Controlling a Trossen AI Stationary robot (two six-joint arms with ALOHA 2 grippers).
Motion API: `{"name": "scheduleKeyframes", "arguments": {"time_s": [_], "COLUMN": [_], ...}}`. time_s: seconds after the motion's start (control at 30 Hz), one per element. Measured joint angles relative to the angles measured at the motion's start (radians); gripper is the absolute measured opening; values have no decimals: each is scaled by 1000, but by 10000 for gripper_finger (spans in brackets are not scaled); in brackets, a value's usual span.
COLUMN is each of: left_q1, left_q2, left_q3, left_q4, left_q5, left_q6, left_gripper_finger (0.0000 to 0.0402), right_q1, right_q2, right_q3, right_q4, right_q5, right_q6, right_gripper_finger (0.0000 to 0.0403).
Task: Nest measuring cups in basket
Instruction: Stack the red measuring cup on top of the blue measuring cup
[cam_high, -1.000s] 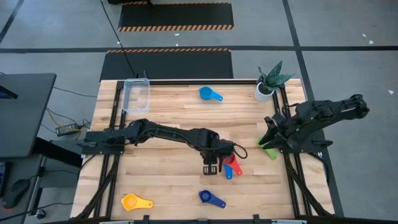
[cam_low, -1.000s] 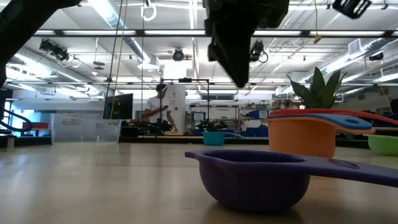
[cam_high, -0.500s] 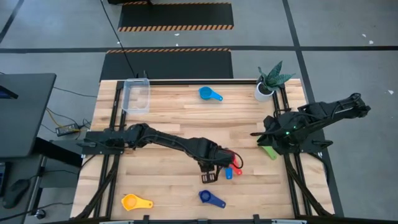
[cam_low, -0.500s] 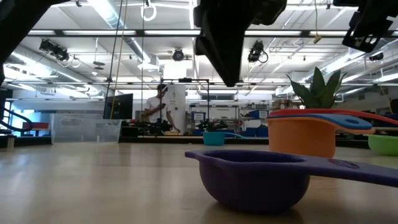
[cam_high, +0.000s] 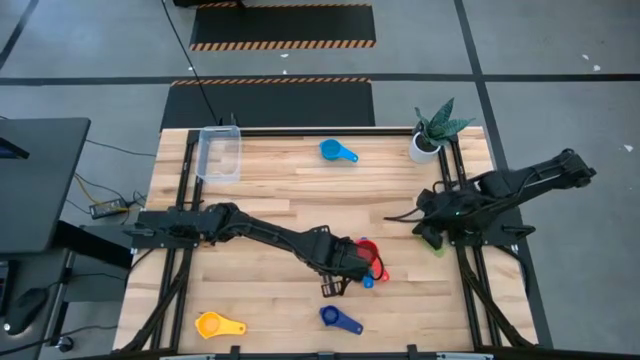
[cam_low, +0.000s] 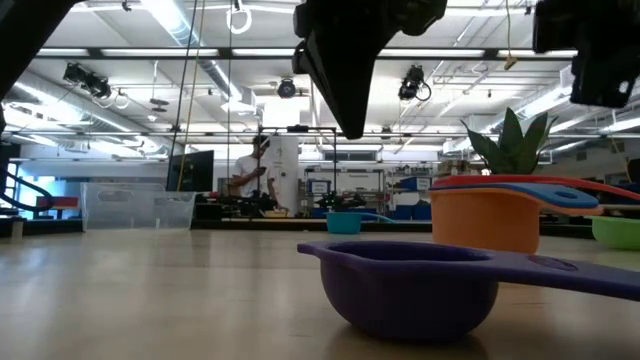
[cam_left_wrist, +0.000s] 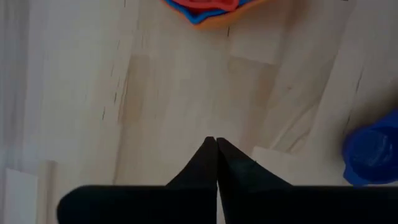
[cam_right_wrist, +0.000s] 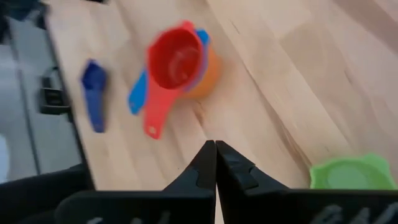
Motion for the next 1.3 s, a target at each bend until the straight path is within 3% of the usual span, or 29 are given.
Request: {"name": "scheduleKeyframes", "arguments": {"time_s": [0.2,0.5,0.8,0.97,1.3], "left_q1": [-5,-28,-15,-1,5], "left_q2": [-1,2,0,9,14], "left_q3": [-12,-219,-229,-227,-229], "left_q4": [13,249,389,523,539], "left_q5": [-21,-4,-43,-4,11], "left_q6": [-54,-182,-109,-93,-13], "left_gripper_finger": [2,1,0,0,0], "right_q1": [0,8,8,6,6], "right_q2": [87,241,414,511,651], "right_q3": [-48,-49,-49,-49,-50], "right_q4": [10,97,176,298,487], "right_q5": [-6,-38,-40,-98,-213], "right_q6": [44,15,12,-11,-31], "right_gripper_finger": [3,2,1,0,0]}}
